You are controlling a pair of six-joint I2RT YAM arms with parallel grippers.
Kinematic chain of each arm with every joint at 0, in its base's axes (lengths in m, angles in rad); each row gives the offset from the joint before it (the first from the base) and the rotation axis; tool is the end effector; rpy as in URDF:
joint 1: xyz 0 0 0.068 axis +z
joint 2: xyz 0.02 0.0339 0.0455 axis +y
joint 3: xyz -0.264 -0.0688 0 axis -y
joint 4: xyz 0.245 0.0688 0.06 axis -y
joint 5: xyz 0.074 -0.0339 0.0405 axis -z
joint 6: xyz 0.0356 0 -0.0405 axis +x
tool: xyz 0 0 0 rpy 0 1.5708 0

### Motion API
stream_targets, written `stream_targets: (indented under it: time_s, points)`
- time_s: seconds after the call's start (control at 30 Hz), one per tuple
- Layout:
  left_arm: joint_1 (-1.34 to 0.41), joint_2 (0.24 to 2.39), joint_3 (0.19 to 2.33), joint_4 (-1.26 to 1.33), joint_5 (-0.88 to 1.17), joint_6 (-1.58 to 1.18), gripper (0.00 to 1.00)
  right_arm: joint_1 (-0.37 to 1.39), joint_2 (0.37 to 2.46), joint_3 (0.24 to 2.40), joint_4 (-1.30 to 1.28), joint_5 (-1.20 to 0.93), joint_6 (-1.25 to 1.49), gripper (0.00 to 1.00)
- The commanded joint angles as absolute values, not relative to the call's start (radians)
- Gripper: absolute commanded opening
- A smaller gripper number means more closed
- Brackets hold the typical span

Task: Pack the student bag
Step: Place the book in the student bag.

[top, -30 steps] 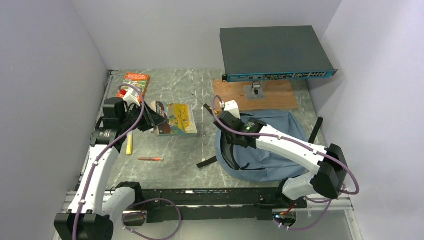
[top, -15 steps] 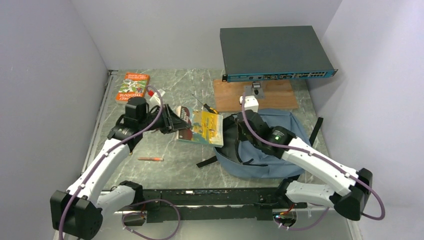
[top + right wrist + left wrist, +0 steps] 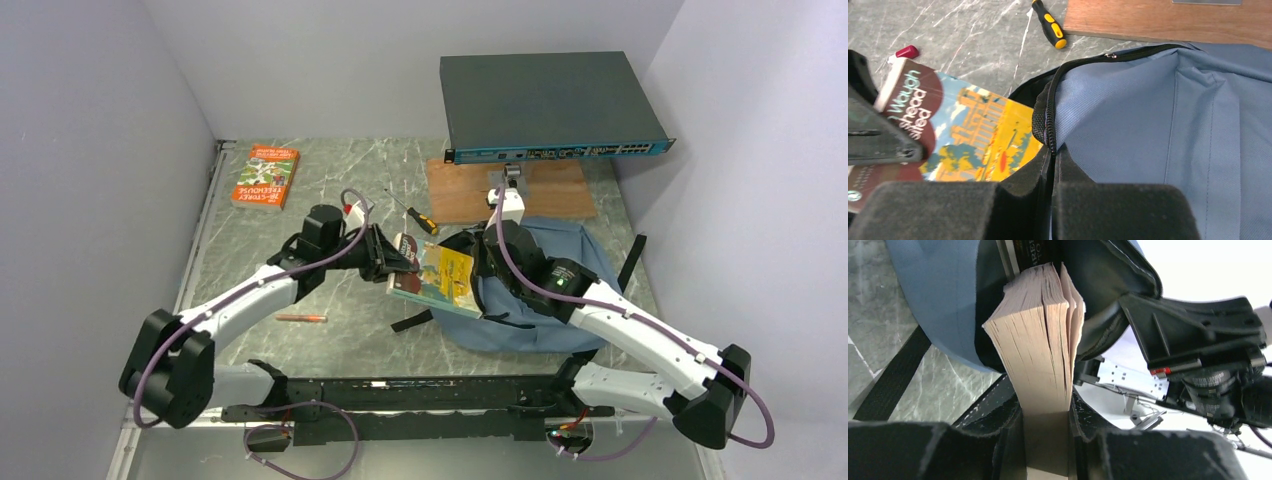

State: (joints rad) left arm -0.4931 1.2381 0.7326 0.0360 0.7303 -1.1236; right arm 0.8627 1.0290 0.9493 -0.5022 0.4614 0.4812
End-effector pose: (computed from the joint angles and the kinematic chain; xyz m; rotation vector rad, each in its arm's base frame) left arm 0.2238 -0.1472 0.2514 -0.2024 2.3841 -1.6493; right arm 0.1560 0.1578 0.3218 -0.1360 2.0966 0.3164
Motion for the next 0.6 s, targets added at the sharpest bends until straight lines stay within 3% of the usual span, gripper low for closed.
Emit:
stream_targets:
  time_s: [0.0, 0.33, 0.57]
  points:
    - [-0.526, 1.3, 0.732, 0.356, 0.661, -1.307, 0.0, 0.864, 0.984, 0.951, -0.367, 0.433, 0.5, 0.0]
    - [-0.626, 1.434, 0.856, 0.429, 0.532, -1.236, 0.0, 0.864, 0.954, 0.928, -0.362, 0.396, 0.5, 0.0]
    - [-0.689, 1.527, 0.842, 0.82, 0.559, -1.292, 0.0, 0.864, 0.934, 0.913, -0.341, 0.371, 0.525, 0.0]
